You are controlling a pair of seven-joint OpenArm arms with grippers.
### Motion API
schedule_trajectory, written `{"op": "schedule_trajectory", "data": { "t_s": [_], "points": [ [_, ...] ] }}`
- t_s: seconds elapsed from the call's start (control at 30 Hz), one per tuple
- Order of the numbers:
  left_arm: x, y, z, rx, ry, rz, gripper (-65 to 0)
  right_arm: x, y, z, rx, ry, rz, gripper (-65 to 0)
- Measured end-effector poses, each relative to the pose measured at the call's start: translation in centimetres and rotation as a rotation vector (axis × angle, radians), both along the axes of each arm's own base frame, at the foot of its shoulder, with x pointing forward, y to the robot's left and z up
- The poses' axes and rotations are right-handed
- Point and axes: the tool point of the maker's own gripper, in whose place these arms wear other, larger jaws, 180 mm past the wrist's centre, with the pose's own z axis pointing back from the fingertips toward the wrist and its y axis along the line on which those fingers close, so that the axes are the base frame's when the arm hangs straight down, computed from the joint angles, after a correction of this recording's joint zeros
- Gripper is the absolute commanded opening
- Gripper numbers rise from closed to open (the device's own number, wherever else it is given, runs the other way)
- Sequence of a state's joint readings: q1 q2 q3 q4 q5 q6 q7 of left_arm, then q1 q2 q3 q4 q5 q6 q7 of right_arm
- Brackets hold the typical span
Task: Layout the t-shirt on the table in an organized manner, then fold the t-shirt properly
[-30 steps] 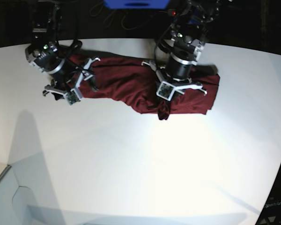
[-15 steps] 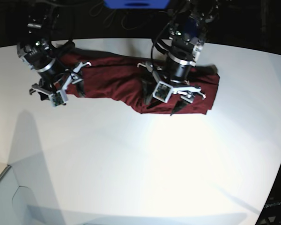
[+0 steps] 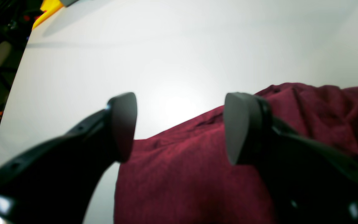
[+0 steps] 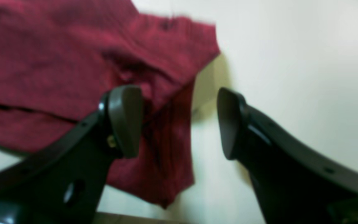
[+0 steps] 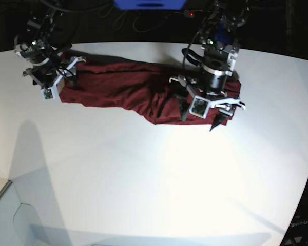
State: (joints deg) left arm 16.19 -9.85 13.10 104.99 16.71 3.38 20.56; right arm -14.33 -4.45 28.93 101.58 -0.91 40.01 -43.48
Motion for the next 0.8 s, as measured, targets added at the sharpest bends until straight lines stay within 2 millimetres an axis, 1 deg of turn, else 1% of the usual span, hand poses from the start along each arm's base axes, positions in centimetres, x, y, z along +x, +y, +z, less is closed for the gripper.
{"op": "schedule_trajectory", "data": {
  "t_s": [0.17, 0.3, 0.4, 0.53, 0.6, 0.67, 0.7, 0.77, 0.8],
  "points": [
    [0.0, 0.2, -0.1, 0.004, 0.001, 0.004, -22.8, 0.0, 0.5, -0.1, 0.008, 0.002, 0.007, -27.0],
    [-0.1, 1.2, -0.2, 0.010, 0.006, 0.029, -22.8, -0.3, 1.6, -0.5, 0.040, 0.009, -0.005, -27.0],
    [-0.5, 1.9, -0.5, 0.015, 0.011, 0.044, -22.8, -0.4, 2.2, -0.6, 0.055, 0.011, -0.003, -27.0],
    [-0.9, 3.2, -0.7, 0.023, 0.022, 0.079, -22.8, -0.6, 4.4, -1.0, 0.083, 0.021, 0.049, -27.3],
    [-0.8, 4.2, -0.7, 0.031, 0.021, 0.103, -22.8, -0.5, 4.8, -1.0, 0.087, 0.021, 0.063, -27.6],
    [-0.6, 5.4, -0.6, 0.042, 0.017, 0.134, -22.8, -0.5, 5.1, -1.2, 0.095, 0.022, 0.066, -29.7],
    [-0.5, 6.0, -0.6, 0.047, 0.016, 0.147, -22.8, -0.3, 5.2, -1.3, 0.105, 0.010, 0.065, -32.3],
    [-0.5, 7.0, -0.5, 0.056, 0.016, 0.171, -22.8, -0.1, 5.5, -1.7, 0.139, 0.000, 0.055, -39.4],
    [-0.5, 7.4, -0.5, 0.060, 0.016, 0.183, -22.8, 0.4, 5.7, -1.8, 0.152, -0.011, 0.053, -43.5]
  ]
}}
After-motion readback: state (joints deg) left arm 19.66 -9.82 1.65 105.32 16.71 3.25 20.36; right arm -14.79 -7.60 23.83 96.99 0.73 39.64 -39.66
